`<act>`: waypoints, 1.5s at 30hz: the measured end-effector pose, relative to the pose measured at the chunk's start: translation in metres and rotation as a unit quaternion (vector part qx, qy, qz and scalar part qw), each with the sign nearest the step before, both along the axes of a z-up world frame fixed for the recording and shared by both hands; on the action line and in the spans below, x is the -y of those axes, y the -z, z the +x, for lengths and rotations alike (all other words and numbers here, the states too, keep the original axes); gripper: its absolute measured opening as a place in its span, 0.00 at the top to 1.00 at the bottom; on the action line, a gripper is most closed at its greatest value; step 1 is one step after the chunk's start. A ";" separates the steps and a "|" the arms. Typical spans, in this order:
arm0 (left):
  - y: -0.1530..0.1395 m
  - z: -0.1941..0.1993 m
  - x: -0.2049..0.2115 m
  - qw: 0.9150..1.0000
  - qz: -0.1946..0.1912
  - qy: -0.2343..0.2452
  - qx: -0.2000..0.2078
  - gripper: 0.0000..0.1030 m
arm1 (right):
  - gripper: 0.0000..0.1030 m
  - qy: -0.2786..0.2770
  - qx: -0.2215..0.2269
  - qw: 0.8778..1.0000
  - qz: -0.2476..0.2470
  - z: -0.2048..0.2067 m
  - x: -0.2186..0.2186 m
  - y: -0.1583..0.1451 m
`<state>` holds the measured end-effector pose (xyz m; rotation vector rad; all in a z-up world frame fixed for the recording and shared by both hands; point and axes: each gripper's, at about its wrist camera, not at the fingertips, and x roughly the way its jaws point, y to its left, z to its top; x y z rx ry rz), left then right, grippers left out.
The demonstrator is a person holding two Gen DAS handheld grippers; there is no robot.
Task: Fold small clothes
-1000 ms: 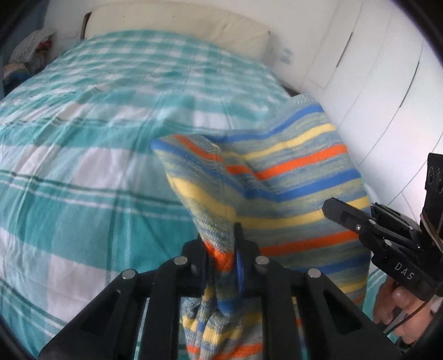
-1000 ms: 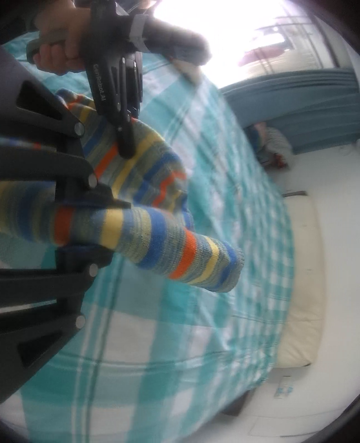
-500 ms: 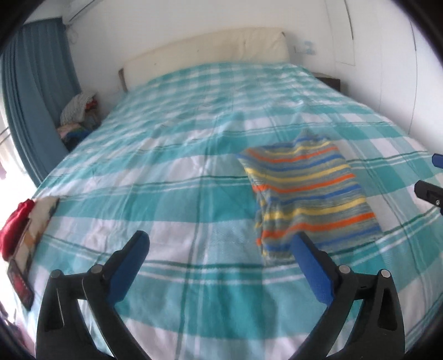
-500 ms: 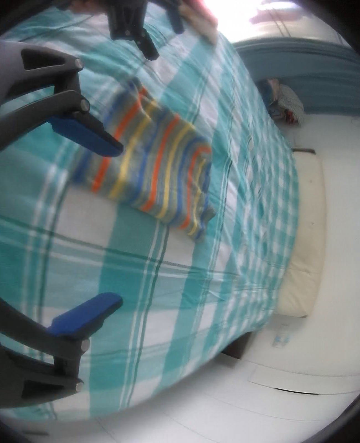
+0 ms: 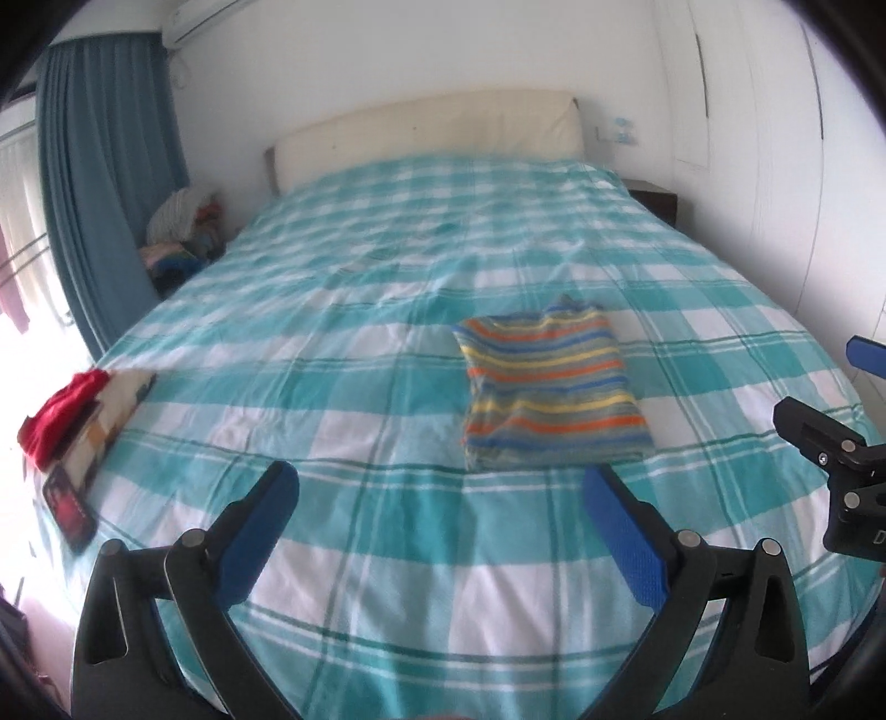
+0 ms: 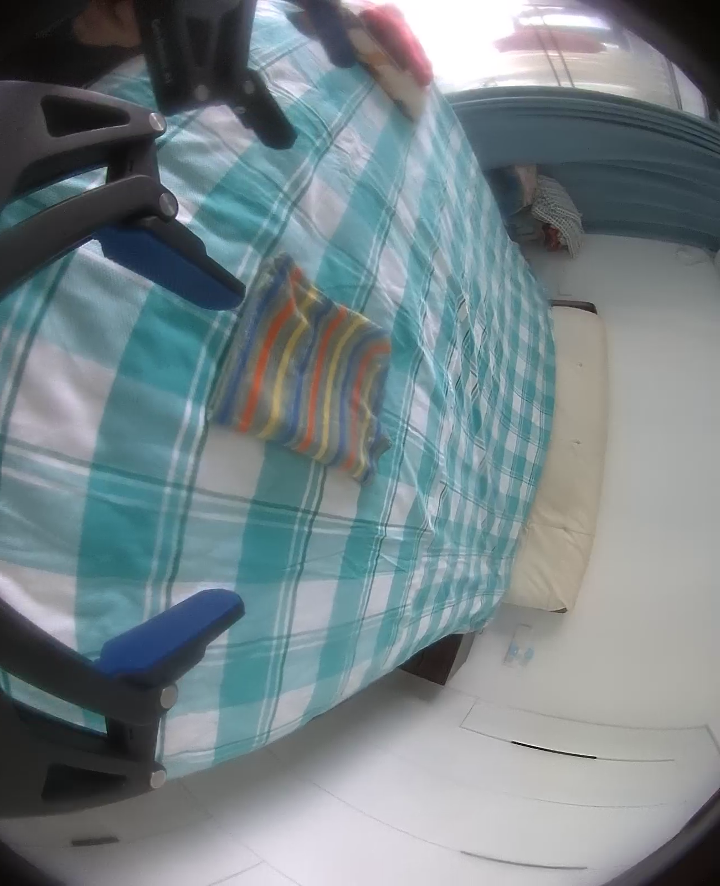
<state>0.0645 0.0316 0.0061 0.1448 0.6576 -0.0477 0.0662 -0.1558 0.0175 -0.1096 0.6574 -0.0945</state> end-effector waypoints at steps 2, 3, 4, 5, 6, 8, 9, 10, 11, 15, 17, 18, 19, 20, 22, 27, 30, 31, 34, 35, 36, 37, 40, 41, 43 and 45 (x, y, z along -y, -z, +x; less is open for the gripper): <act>0.004 0.000 -0.001 1.000 -0.019 -0.003 -0.019 0.00 | 0.03 0.000 -0.004 1.000 0.001 -0.005 -0.002 0.000; 0.005 0.000 -0.002 0.999 -0.029 -0.002 -0.026 0.00 | 0.03 0.000 -0.007 1.000 0.002 -0.007 -0.002 0.000; 0.007 0.000 -0.001 0.999 -0.036 -0.001 -0.029 0.00 | 0.03 0.000 -0.008 1.000 0.001 -0.009 -0.003 -0.001; 0.007 -0.002 -0.002 0.999 -0.042 -0.002 -0.029 0.00 | 0.03 0.002 -0.008 1.000 -0.001 -0.011 -0.004 -0.001; 0.007 -0.004 -0.003 0.999 -0.046 -0.003 -0.027 0.00 | 0.03 0.005 -0.007 1.000 -0.003 -0.012 -0.003 -0.002; 0.004 -0.007 -0.003 0.999 -0.049 0.001 -0.020 0.00 | 0.03 0.009 -0.007 1.000 -0.005 -0.015 -0.004 -0.004; 0.002 -0.009 -0.002 0.999 -0.050 0.003 -0.016 0.00 | 0.03 0.010 -0.008 1.000 -0.004 -0.016 -0.004 -0.004; 0.000 -0.011 -0.002 0.999 -0.047 0.002 -0.012 0.00 | 0.03 0.009 -0.008 1.000 -0.004 -0.016 -0.004 -0.004; -0.001 -0.012 0.000 0.999 -0.046 0.001 -0.009 0.00 | 0.03 0.010 -0.009 1.000 -0.003 -0.017 -0.004 -0.004; -0.010 -0.017 0.001 0.999 -0.041 -0.002 0.003 0.00 | 0.03 0.010 -0.013 1.000 -0.007 -0.020 -0.007 -0.005; -0.012 -0.018 0.002 0.999 -0.039 -0.003 0.004 0.00 | 0.03 0.011 -0.014 1.000 -0.010 -0.021 -0.008 -0.005; -0.013 -0.018 0.002 0.999 -0.039 -0.004 0.003 0.00 | 0.03 0.012 -0.014 1.000 -0.011 -0.021 -0.008 -0.005; -0.013 -0.018 0.002 0.999 -0.039 -0.004 0.003 0.00 | 0.03 0.013 -0.014 1.000 -0.013 -0.022 -0.008 -0.006; -0.013 -0.018 0.002 0.999 -0.038 -0.004 0.004 0.00 | 0.03 0.014 -0.014 1.000 -0.014 -0.022 -0.008 -0.006; -0.014 -0.018 0.001 0.999 -0.036 -0.007 0.005 0.00 | 0.03 0.016 -0.014 1.000 -0.018 -0.023 -0.008 -0.007; -0.013 -0.017 0.000 0.999 -0.035 -0.022 -0.006 0.00 | 0.01 0.013 -0.016 1.000 -0.017 -0.024 -0.009 -0.010; -0.012 -0.017 -0.002 0.999 -0.031 -0.036 -0.012 0.00 | 0.01 0.011 -0.019 1.000 -0.012 -0.024 -0.009 -0.011; -0.011 -0.017 -0.003 0.999 -0.029 -0.039 -0.014 0.00 | 0.01 0.010 -0.020 1.000 -0.009 -0.024 -0.008 -0.011; -0.013 -0.017 -0.003 0.999 -0.027 -0.038 -0.020 0.00 | 0.01 0.005 -0.026 1.000 0.007 -0.023 -0.007 -0.011; -0.014 -0.018 -0.002 0.999 -0.027 -0.035 -0.021 0.00 | 0.01 0.001 -0.029 0.999 0.018 -0.024 -0.006 -0.012; -0.016 -0.018 -0.002 0.999 -0.028 -0.032 -0.021 0.00 | 0.01 -0.003 -0.032 0.999 0.030 -0.024 -0.006 -0.012; -0.019 -0.019 -0.001 0.999 -0.029 -0.028 -0.019 0.00 | 0.01 -0.008 -0.034 0.998 0.045 -0.025 -0.004 -0.014; -0.029 -0.025 0.002 0.999 -0.027 -0.020 -0.015 0.00 | 0.01 -0.023 -0.032 0.996 0.086 -0.031 -0.001 -0.020; -0.032 -0.027 0.002 0.999 -0.029 -0.016 -0.016 0.00 | 0.01 -0.027 -0.029 0.995 0.092 -0.033 0.000 -0.023; -0.036 -0.030 0.001 0.999 -0.039 -0.012 -0.018 0.00 | 0.01 -0.027 -0.022 0.995 0.093 -0.038 0.000 -0.028; -0.039 -0.033 0.000 0.999 -0.037 -0.015 -0.015 0.00 | 0.01 -0.024 -0.017 0.995 0.090 -0.043 0.000 -0.033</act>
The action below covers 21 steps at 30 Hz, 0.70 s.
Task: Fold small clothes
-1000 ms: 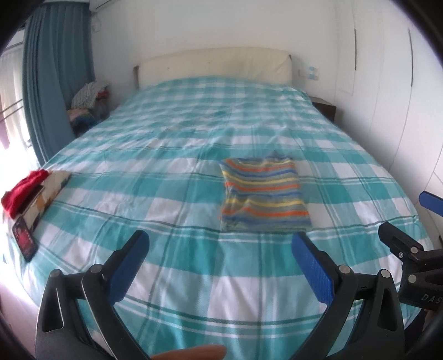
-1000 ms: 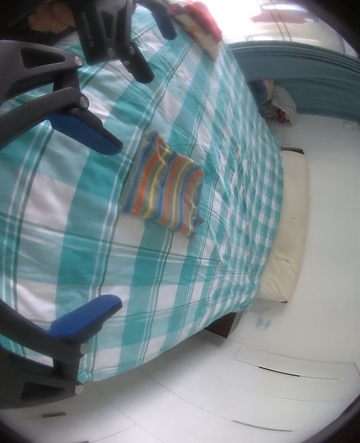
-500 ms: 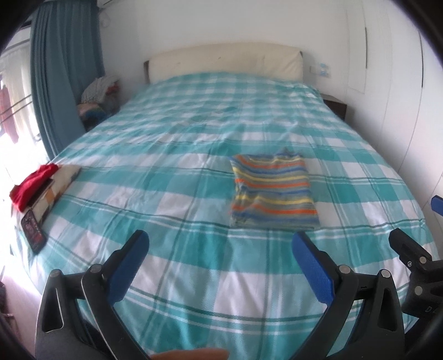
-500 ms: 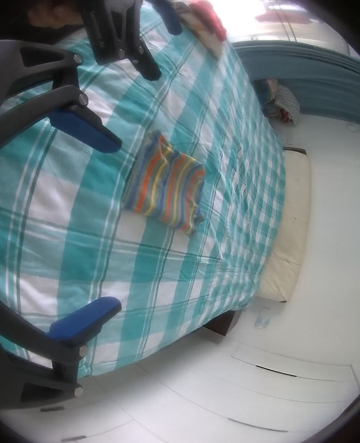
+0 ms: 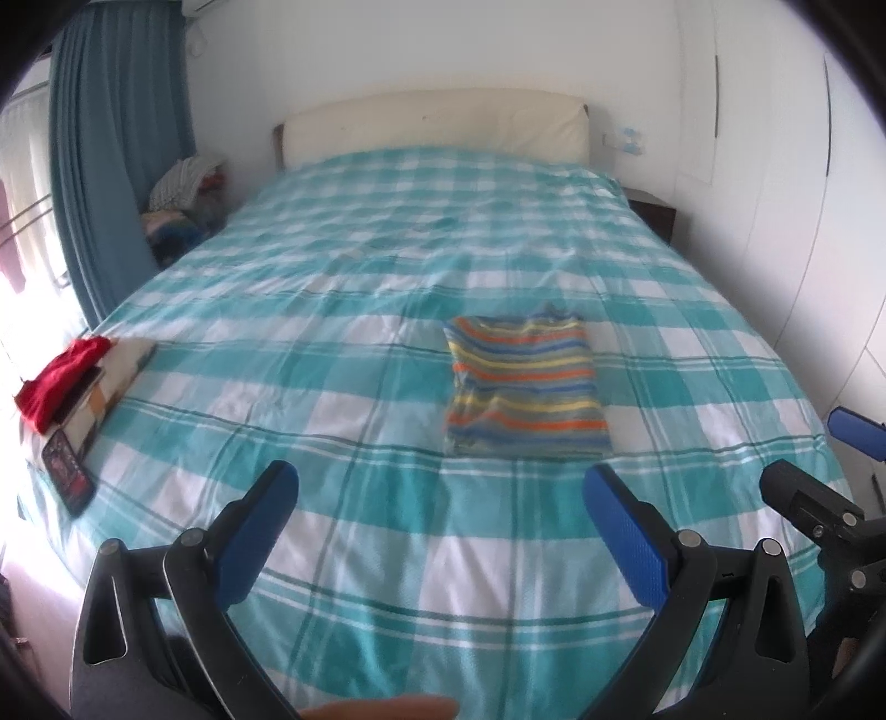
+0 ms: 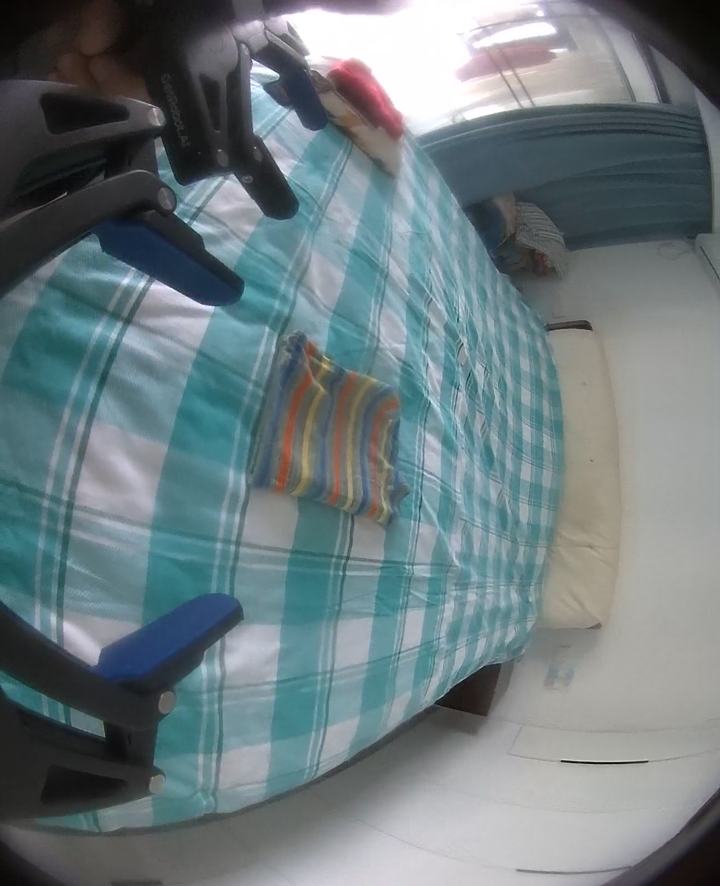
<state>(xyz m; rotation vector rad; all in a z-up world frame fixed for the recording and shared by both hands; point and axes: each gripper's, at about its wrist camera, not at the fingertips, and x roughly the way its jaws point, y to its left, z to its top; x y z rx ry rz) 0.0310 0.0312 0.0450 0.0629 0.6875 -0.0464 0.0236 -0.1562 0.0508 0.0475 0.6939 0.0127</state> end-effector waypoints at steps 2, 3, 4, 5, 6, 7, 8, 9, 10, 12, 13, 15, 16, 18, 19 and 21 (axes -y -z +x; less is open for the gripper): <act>-0.001 -0.001 0.000 1.000 0.005 -0.006 -0.001 0.00 | 0.01 0.001 0.003 1.000 0.005 -0.003 0.001 -0.004; -0.001 -0.001 0.000 1.000 0.005 -0.006 -0.003 0.00 | 0.01 0.000 0.004 1.000 0.010 -0.004 0.001 -0.007; -0.001 0.000 -0.001 1.000 0.004 -0.007 -0.005 0.00 | 0.01 -0.003 0.004 1.000 0.014 -0.005 0.001 -0.008; -0.001 0.000 -0.001 1.000 0.002 -0.008 -0.006 0.00 | 0.01 -0.005 0.005 1.000 0.015 -0.006 0.000 -0.011; -0.002 -0.001 -0.002 1.000 0.001 -0.010 -0.006 0.00 | 0.01 -0.007 0.007 1.000 0.011 -0.006 -0.002 -0.013; -0.004 -0.002 -0.003 1.000 -0.001 -0.013 -0.003 0.00 | 0.01 -0.009 0.010 1.000 0.003 -0.007 -0.004 -0.016; -0.005 -0.002 -0.003 1.000 -0.002 -0.015 -0.001 0.00 | 0.01 -0.011 0.013 1.000 -0.006 -0.007 -0.007 -0.018; -0.007 -0.003 -0.004 1.000 -0.004 -0.017 0.002 0.00 | 0.01 -0.013 0.016 1.000 -0.014 -0.007 -0.011 -0.020; -0.008 -0.005 -0.004 1.000 -0.006 -0.019 0.005 0.00 | 0.01 -0.013 0.017 1.000 -0.019 -0.007 -0.012 -0.020; -0.011 -0.006 -0.006 1.000 -0.008 -0.024 0.009 0.00 | 0.01 -0.012 0.016 0.999 -0.025 -0.005 -0.015 -0.020; -0.013 -0.006 -0.006 1.000 -0.008 -0.024 0.011 0.00 | 0.01 -0.010 0.016 0.999 -0.026 -0.005 -0.015 -0.019; -0.014 -0.005 -0.006 1.000 -0.005 -0.025 0.013 0.00 | 0.01 -0.009 0.013 1.000 -0.024 -0.004 -0.015 -0.016; -0.014 -0.005 -0.006 1.000 -0.003 -0.026 0.013 0.00 | 0.01 -0.009 0.010 1.000 -0.023 -0.004 -0.014 -0.014; -0.014 -0.004 -0.005 1.000 -0.001 -0.027 0.013 0.00 | 0.01 -0.008 0.005 1.000 -0.028 -0.003 -0.014 -0.010; -0.013 -0.003 -0.005 1.000 -0.002 -0.026 0.013 0.00 | 0.00 -0.007 0.003 1.000 -0.030 -0.003 -0.014 -0.008; -0.013 -0.004 -0.005 1.000 -0.004 -0.025 0.012 0.00 | 0.01 -0.005 -0.001 0.999 -0.032 -0.003 -0.013 -0.005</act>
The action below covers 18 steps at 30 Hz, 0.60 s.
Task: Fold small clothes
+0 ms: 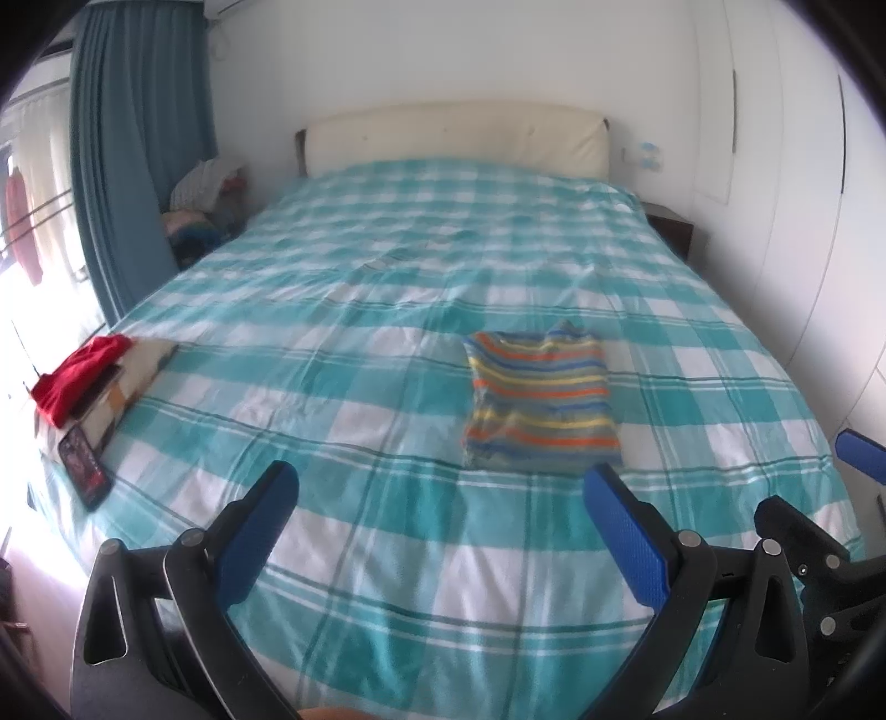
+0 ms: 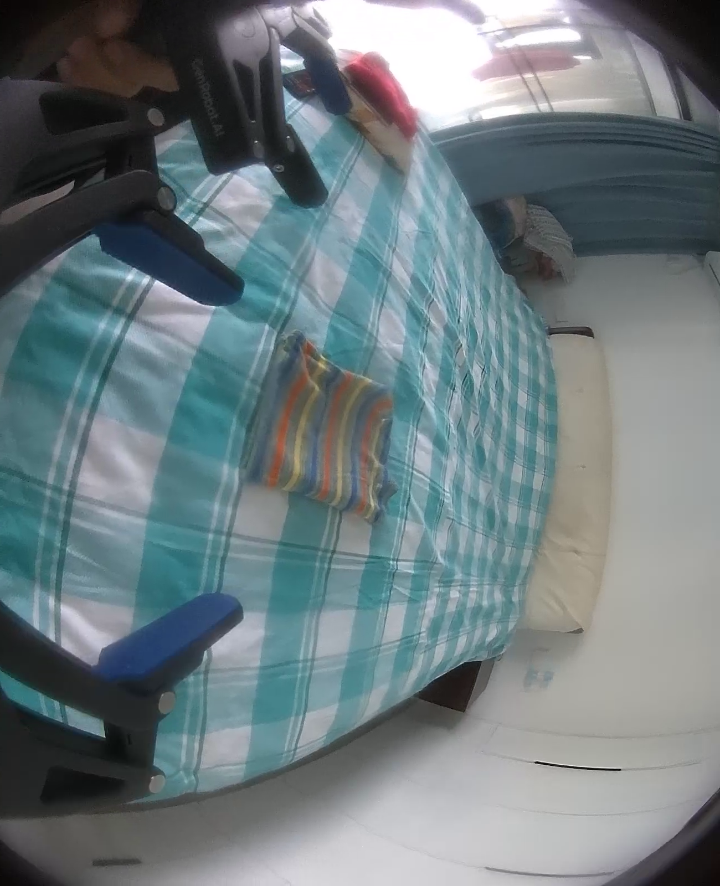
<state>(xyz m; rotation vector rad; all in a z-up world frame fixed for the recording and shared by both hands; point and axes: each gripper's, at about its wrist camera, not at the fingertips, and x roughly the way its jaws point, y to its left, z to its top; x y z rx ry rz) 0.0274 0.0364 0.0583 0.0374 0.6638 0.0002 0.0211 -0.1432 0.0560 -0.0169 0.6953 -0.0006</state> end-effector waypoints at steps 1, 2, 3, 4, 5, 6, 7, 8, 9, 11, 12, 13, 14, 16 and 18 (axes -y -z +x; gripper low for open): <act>0.000 0.000 0.000 1.000 -0.002 0.002 0.001 0.00 | 0.01 0.001 -0.001 1.000 0.000 0.000 0.001 0.001; 0.000 -0.002 0.000 1.000 -0.005 0.002 0.004 0.00 | 0.01 0.002 -0.001 1.000 0.000 0.000 0.001 0.001; 0.001 -0.003 0.001 1.000 -0.007 0.003 0.006 0.00 | 0.01 0.002 -0.001 1.000 0.000 0.000 0.002 0.001; 0.001 -0.003 0.001 1.000 -0.009 0.007 0.007 0.00 | 0.01 0.003 0.000 1.000 0.000 0.000 0.002 0.001; 0.001 -0.003 0.002 1.000 -0.008 0.011 0.008 0.00 | 0.01 0.004 0.000 1.000 0.001 0.000 0.003 0.002; 0.002 -0.004 0.004 1.000 -0.006 0.014 0.009 0.00 | 0.01 0.003 0.000 1.000 0.001 0.000 0.003 0.002; 0.002 -0.004 0.005 1.000 -0.004 0.016 0.010 0.00 | 0.00 0.004 0.000 1.000 0.001 0.001 0.003 0.002; 0.002 -0.005 0.007 1.000 -0.002 0.017 0.012 0.00 | 0.01 0.004 0.000 1.000 0.002 0.001 0.003 0.002; 0.003 -0.005 0.008 1.000 0.001 0.018 0.013 0.00 | 0.01 0.003 -0.001 1.000 0.000 0.001 0.003 0.002; 0.003 -0.006 0.010 1.000 0.004 0.019 0.014 0.00 | 0.01 0.003 -0.001 1.000 0.000 0.001 0.003 0.002; 0.003 -0.006 0.010 1.000 0.004 0.019 0.014 0.00 | 0.01 0.003 -0.001 1.000 0.001 0.001 0.003 0.002; 0.003 -0.006 0.011 1.000 0.005 0.019 0.015 0.00 | 0.01 0.003 -0.001 1.000 0.001 0.001 0.004 0.002; 0.003 -0.006 0.011 1.000 0.005 0.020 0.015 0.00 | 0.01 0.003 -0.001 1.000 0.001 0.001 0.004 0.002; 0.003 -0.006 0.012 1.000 0.006 0.019 0.015 0.00 | 0.01 0.003 -0.001 1.000 0.000 0.001 0.004 0.003; 0.003 -0.006 0.013 1.000 0.008 0.019 0.015 0.00 | 0.01 0.004 0.000 1.000 0.001 0.000 0.004 0.002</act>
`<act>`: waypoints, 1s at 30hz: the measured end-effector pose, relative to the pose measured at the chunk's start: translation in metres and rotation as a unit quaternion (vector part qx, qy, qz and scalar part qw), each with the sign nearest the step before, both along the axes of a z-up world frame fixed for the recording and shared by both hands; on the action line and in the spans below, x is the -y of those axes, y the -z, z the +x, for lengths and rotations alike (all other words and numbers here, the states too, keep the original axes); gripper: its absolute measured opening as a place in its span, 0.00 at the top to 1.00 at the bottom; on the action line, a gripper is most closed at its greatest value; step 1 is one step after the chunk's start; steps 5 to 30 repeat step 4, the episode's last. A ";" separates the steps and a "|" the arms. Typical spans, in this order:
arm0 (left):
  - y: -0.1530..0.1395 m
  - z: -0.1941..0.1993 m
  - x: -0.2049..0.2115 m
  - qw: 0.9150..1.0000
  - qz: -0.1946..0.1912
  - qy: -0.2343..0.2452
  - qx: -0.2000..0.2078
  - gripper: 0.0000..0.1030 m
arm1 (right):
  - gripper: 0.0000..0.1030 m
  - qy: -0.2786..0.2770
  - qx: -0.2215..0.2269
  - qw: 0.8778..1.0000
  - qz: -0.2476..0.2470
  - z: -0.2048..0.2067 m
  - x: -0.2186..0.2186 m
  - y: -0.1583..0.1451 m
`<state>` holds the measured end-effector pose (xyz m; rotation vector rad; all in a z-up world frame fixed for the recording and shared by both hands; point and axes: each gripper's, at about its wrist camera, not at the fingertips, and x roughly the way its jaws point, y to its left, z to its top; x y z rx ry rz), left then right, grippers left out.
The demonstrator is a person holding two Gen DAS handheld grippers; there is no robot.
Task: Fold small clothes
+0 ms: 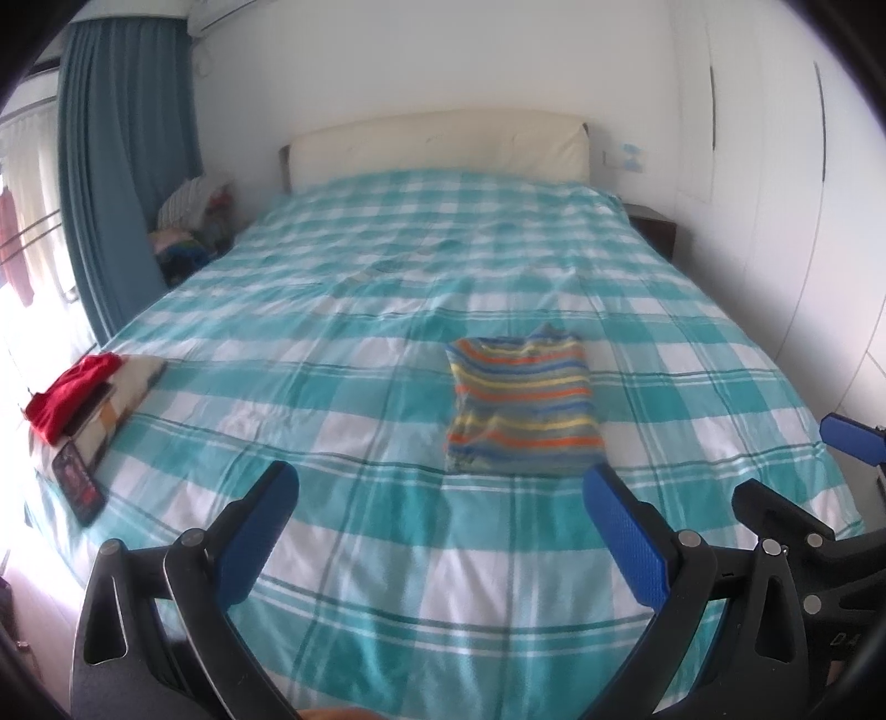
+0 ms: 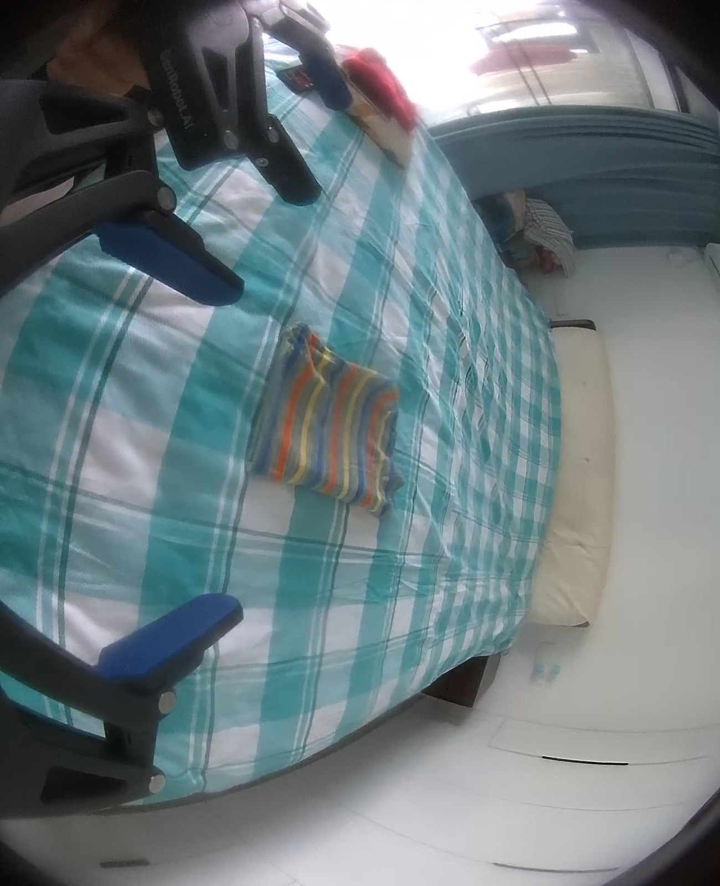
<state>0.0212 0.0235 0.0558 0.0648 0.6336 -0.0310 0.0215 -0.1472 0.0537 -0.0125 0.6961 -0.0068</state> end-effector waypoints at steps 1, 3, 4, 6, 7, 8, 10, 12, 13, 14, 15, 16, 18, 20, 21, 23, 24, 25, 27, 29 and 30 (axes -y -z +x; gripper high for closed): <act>0.000 0.000 0.001 1.000 0.002 0.000 0.000 0.00 | 0.01 0.000 0.000 1.000 0.000 0.000 0.000 0.000; 0.001 -0.001 0.001 1.000 0.008 0.000 0.001 0.00 | 0.00 0.001 0.001 1.000 0.001 0.000 0.001 0.001; 0.001 -0.001 0.000 1.000 0.010 -0.002 0.002 0.00 | 0.01 0.002 0.002 1.000 0.000 0.000 0.001 0.002; 0.001 -0.001 0.000 1.000 0.010 -0.002 0.002 0.00 | 0.01 0.002 0.002 1.000 0.000 0.000 0.001 0.002; 0.001 -0.001 0.000 1.000 0.010 -0.002 0.002 0.00 | 0.01 0.002 0.002 1.000 0.000 0.000 0.001 0.002; 0.001 -0.001 0.000 1.000 0.010 -0.002 0.002 0.00 | 0.01 0.002 0.002 1.000 0.000 0.000 0.001 0.002; 0.001 -0.001 0.000 1.000 0.010 -0.002 0.002 0.00 | 0.01 0.002 0.002 1.000 0.000 0.000 0.001 0.002; 0.001 -0.001 0.000 1.000 0.010 -0.002 0.002 0.00 | 0.01 0.002 0.002 1.000 0.000 0.000 0.001 0.002; 0.001 -0.001 0.000 1.000 0.010 -0.002 0.002 0.00 | 0.01 0.002 0.002 1.000 0.000 0.000 0.001 0.002; 0.001 -0.001 0.000 1.000 0.010 -0.002 0.002 0.00 | 0.01 0.002 0.002 1.000 0.000 0.000 0.001 0.002; 0.001 -0.001 0.000 1.000 0.010 -0.002 0.002 0.00 | 0.01 0.002 0.002 1.000 0.000 0.000 0.001 0.002; 0.001 -0.001 0.000 1.000 0.010 -0.002 0.002 0.00 | 0.01 0.002 0.002 1.000 0.000 0.000 0.001 0.002; 0.001 -0.001 0.000 1.000 0.010 -0.002 0.002 0.00 | 0.01 0.002 0.002 1.000 0.000 0.000 0.001 0.002; 0.001 -0.001 0.000 1.000 0.010 -0.002 0.002 0.00 | 0.01 0.002 0.002 1.000 0.000 0.000 0.001 0.002; 0.001 -0.001 0.000 1.000 0.010 -0.002 0.002 0.00 | 0.01 0.002 0.002 1.000 0.000 0.000 0.001 0.002; 0.001 -0.001 0.000 1.000 0.010 -0.002 0.002 0.00 | 0.01 0.002 0.002 1.000 0.000 0.000 0.001 0.002; 0.001 -0.001 0.000 1.000 0.010 -0.002 0.002 0.00 | 0.01 0.002 0.002 1.000 0.000 0.000 0.001 0.002; 0.001 -0.001 0.000 1.000 0.010 -0.002 0.002 0.00 | 0.01 0.002 0.002 1.000 0.000 0.000 0.001 0.002; 0.001 -0.001 0.000 1.000 0.010 -0.002 0.002 0.00 | 0.01 0.002 0.002 1.000 0.000 0.000 0.001 0.002; 0.001 -0.001 0.000 1.000 0.010 -0.002 0.002 0.00 | 0.01 0.002 0.002 1.000 0.000 0.000 0.001 0.002; 0.001 -0.001 0.000 1.000 0.010 -0.002 0.002 0.00 | 0.01 0.002 0.002 1.000 0.000 0.000 0.001 0.002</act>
